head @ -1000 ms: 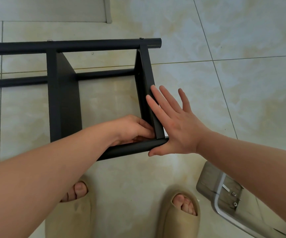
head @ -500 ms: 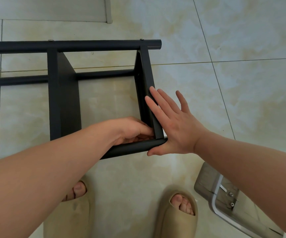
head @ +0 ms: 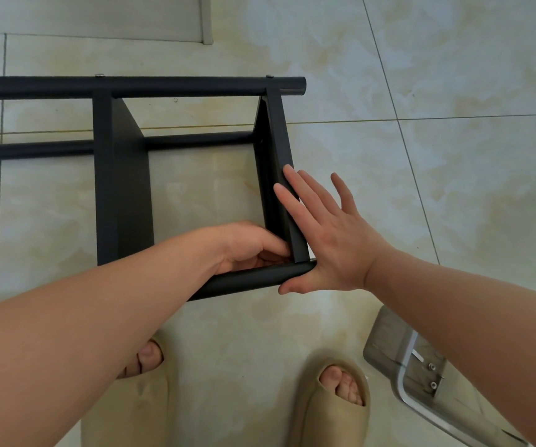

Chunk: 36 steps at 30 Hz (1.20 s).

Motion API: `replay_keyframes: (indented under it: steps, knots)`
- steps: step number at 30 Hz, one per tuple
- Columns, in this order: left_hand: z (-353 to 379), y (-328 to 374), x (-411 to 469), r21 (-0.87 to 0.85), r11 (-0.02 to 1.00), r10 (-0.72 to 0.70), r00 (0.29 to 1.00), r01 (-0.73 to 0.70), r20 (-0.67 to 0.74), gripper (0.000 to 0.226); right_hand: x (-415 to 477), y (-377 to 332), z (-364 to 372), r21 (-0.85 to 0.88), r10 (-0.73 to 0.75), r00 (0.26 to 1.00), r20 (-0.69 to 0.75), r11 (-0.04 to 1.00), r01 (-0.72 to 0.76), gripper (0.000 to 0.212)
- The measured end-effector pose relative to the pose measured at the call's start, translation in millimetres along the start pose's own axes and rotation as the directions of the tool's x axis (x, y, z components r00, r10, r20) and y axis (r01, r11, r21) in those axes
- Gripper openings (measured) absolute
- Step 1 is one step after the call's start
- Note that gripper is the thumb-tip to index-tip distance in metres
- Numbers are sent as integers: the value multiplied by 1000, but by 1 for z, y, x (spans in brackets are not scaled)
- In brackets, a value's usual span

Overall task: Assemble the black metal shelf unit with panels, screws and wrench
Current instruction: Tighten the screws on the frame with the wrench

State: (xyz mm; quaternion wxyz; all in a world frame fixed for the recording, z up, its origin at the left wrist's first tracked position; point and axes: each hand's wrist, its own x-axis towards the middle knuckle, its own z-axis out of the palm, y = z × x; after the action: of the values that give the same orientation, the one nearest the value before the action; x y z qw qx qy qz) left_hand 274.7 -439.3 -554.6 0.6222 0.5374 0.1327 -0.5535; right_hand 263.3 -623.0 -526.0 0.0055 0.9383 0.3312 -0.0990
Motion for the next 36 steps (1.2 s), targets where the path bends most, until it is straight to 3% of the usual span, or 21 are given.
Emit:
replay_keyframes:
  steps: [18,24,29,36]
  knots:
    - [0,-4,6,-36,996,79,992,-82,-95,15,0,0,0,-13,-3,1000,-3,1000,3,132]
    - [-6,-4,-1,-36,997,69,998,-68,7,14,0,-1,0,-13,-5,1000,-6,1000,5,133]
    - [-3,-4,-1,47,997,60,998,-59,-22,14,0,-1,-1,-12,-3,1000,6,1000,3,133]
    - [-1,-2,-1,34,999,40,999,-40,0,18,1,0,-1,1,-6,1000,18,1000,6,133]
